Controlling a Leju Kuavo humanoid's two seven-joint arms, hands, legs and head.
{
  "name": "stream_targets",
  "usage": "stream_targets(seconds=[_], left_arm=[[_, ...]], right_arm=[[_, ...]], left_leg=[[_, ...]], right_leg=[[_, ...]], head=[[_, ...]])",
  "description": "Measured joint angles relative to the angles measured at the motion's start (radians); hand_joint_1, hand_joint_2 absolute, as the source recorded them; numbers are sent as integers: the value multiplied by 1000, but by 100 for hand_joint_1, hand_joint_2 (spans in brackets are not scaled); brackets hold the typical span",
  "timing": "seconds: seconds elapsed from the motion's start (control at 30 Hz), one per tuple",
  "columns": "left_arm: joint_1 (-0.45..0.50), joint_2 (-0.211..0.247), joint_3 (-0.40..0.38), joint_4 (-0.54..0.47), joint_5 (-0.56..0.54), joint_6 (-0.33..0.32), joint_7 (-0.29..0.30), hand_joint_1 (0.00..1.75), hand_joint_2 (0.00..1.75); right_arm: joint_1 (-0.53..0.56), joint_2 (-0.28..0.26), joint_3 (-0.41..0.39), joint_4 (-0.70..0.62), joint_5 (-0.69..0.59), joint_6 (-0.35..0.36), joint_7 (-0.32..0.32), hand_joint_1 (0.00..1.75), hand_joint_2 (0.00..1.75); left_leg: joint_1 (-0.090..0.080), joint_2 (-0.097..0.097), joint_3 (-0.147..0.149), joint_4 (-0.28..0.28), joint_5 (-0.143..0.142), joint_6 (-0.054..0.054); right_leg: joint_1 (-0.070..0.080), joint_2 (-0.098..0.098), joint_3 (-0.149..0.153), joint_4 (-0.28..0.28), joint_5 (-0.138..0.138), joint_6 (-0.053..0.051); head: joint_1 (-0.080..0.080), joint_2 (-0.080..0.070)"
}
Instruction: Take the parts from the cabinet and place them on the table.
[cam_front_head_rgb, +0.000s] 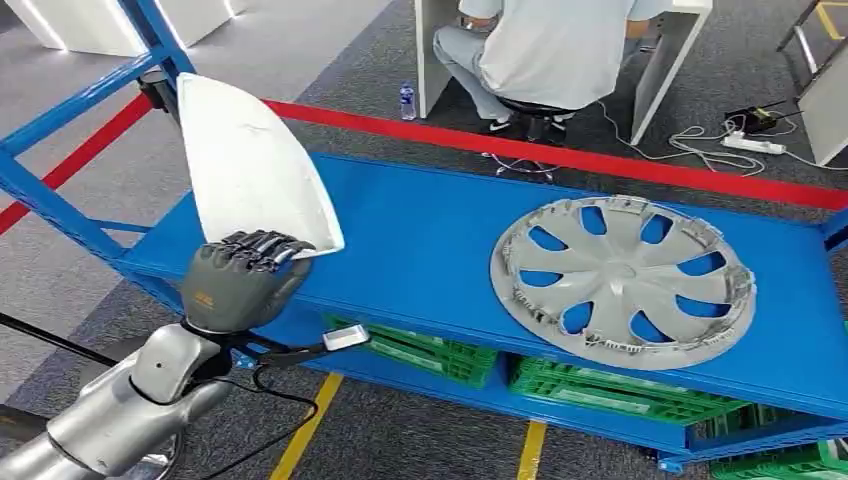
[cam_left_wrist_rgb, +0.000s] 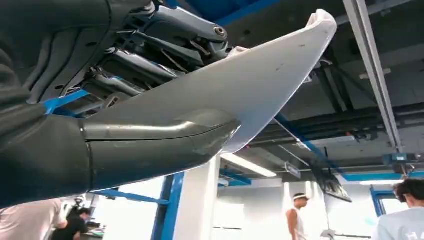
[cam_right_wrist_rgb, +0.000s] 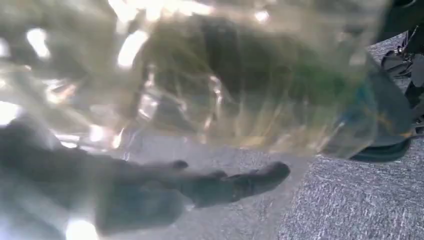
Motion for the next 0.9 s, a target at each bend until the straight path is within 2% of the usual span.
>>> stream_targets(seconds=[0.5,0.7,0.83,0.9], left_arm=[[21,19,4,0,-14,-1,5,164,175],[47,42,24,-14,-34,-2,25,164,175],[64,58,27,-23,-46,-2,28,164,175],[69,64,29,-26,-47,-2,29,164,175]], right_arm=[[-1,0,1,0,0,-6,0,0,0],[-3,2,12,0,0,-10,0,0,0],[-4,5,19,0,0,-11,0,0,0],[-4,6,21,0,0,-12,0,0,0]], left_leg=[[0,0,0,0,0,0],[-2,0,-1,2,0,0],[-4,0,-2,7,-3,4],[-4,0,-4,11,-5,8]], right_leg=[[0,0,0,0,0,0],[-2,0,0,0,1,1],[-4,0,0,0,1,3],[-5,1,0,-1,0,8]], head=[[0,0],[0,0],[0,0],[0,0]])
